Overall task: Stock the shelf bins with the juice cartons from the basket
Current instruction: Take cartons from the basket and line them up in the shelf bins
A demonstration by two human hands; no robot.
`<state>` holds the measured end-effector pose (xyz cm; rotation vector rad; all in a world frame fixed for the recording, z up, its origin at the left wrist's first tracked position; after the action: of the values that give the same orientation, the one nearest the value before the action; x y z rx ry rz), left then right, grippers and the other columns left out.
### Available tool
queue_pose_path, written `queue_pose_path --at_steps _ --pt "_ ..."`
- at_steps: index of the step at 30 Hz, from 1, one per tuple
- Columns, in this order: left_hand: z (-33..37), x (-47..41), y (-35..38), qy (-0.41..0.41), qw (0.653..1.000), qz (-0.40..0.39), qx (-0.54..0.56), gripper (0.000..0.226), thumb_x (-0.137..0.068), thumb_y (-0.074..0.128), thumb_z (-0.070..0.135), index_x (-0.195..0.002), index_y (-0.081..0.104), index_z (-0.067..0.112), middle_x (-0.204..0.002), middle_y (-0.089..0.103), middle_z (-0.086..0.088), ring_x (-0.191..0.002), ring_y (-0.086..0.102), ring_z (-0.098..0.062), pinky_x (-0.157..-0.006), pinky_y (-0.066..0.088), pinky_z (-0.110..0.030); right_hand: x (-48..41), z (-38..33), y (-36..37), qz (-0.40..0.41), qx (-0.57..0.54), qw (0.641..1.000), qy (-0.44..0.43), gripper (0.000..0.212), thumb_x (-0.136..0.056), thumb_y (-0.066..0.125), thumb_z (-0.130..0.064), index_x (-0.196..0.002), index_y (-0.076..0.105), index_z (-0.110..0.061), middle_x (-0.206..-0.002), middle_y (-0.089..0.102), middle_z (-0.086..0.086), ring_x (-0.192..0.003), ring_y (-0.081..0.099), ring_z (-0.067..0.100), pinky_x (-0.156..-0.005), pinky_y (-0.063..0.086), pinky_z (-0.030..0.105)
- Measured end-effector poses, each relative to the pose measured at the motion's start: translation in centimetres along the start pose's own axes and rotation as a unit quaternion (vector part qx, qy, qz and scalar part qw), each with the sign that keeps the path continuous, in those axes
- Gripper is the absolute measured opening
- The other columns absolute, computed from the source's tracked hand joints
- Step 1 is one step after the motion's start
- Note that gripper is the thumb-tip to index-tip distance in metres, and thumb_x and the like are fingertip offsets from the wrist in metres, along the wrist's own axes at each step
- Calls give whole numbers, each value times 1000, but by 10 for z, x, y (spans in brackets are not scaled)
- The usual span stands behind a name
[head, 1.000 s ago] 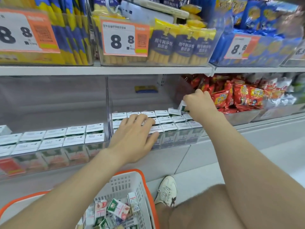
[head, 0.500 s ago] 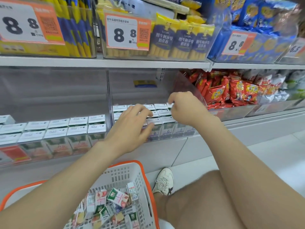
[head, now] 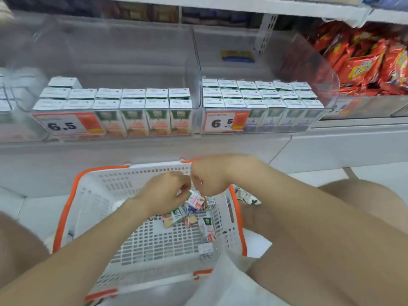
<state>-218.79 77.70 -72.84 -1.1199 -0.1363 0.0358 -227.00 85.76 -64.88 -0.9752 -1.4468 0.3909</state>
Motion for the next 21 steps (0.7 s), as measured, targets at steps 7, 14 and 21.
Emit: queue_pose_path --at_steps 7,14,21 --pt "-46 10 87 -81 992 -95 -7 13 -98 51 16 -88 59 21 -84 58 1 -82 60 -29 -71 54 -40 -63 5 80 -47 48 998 16 33 -93 56 -1 -68 40 -15 -70 46 4 -60 43 22 -55 39 33" --pt "-73 23 166 -93 969 -217 -75 59 -95 58 3 -148 45 26 -144 42 -12 -126 47 -37 -100 47 -48 -92 8 183 -186 24 982 30 16 -98 52 -2 -87 53 -13 -103 61 7 -84 57 25 -64 45 32" --pt "-78 14 191 -98 963 -211 -138 91 -84 62 -9 -160 29 29 -165 16 -23 -149 27 -45 -117 37 -52 -98 -13 255 -267 15 963 -23 63 -101 51 -1 -159 41 -24 -154 36 10 -137 50 34 -97 50 40"
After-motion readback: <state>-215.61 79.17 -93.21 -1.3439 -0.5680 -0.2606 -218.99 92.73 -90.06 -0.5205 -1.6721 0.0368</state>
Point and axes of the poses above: each hand's wrist, its own x-axis away from the middle knuckle, its own y-axis out of the palm, z = x × y, the point moved 6 cm from there along -x, towards the middle knuckle
